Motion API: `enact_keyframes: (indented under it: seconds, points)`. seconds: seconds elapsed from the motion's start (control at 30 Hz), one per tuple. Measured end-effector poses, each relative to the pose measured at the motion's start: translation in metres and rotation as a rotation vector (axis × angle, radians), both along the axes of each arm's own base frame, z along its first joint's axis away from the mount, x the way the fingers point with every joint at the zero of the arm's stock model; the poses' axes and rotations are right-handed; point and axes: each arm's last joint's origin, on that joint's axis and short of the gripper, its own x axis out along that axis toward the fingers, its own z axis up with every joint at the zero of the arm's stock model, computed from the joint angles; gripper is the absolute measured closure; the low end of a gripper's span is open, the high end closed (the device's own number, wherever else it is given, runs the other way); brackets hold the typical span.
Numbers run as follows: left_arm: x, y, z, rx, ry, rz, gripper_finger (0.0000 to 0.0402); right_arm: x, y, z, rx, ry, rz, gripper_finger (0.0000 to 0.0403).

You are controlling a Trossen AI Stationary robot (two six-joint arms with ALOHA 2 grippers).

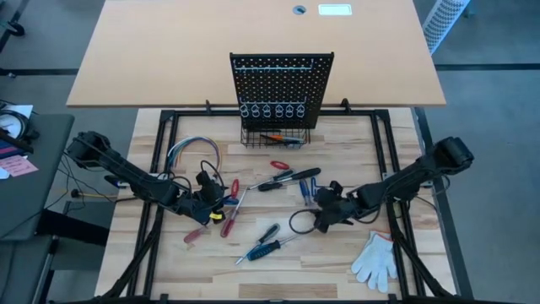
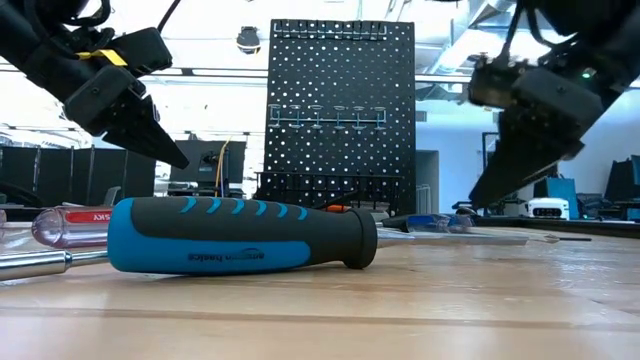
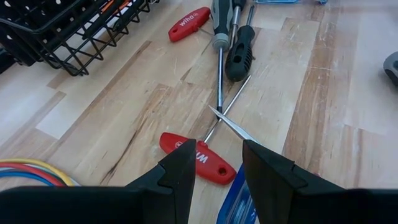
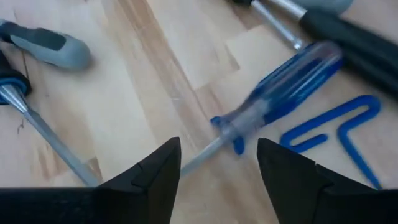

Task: Hang tools onto peg board
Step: Hang the right blue screwdriver on the pegboard

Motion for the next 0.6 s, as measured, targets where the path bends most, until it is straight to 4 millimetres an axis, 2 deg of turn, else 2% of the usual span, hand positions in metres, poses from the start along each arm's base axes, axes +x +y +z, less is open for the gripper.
enact_keyframes:
  seconds: [0.23,0.4,0.5,0.6]
  points:
    - [0.0,0.0,0.0,-0.016,-0.012,0.013,0.0275,0.019,0.011,-0.003,0.06,0.102,0.018,0.0191]
    - [0.0,0.0,0.0,-0.031,-0.019,0.024,0.0275,0.024,0.013,-0.01,0.049,0.266,-0.043,0.0198]
    - [0.0,0.0,0.0,-0.036,-0.022,0.027,0.0275,0.023,0.013,-0.015,0.052,0.332,-0.08,0.0217]
    - [-0.001,-0.002,0.0,-0.04,-0.024,0.022,0.0275,0.023,0.013,-0.021,0.066,0.366,-0.083,0.0253]
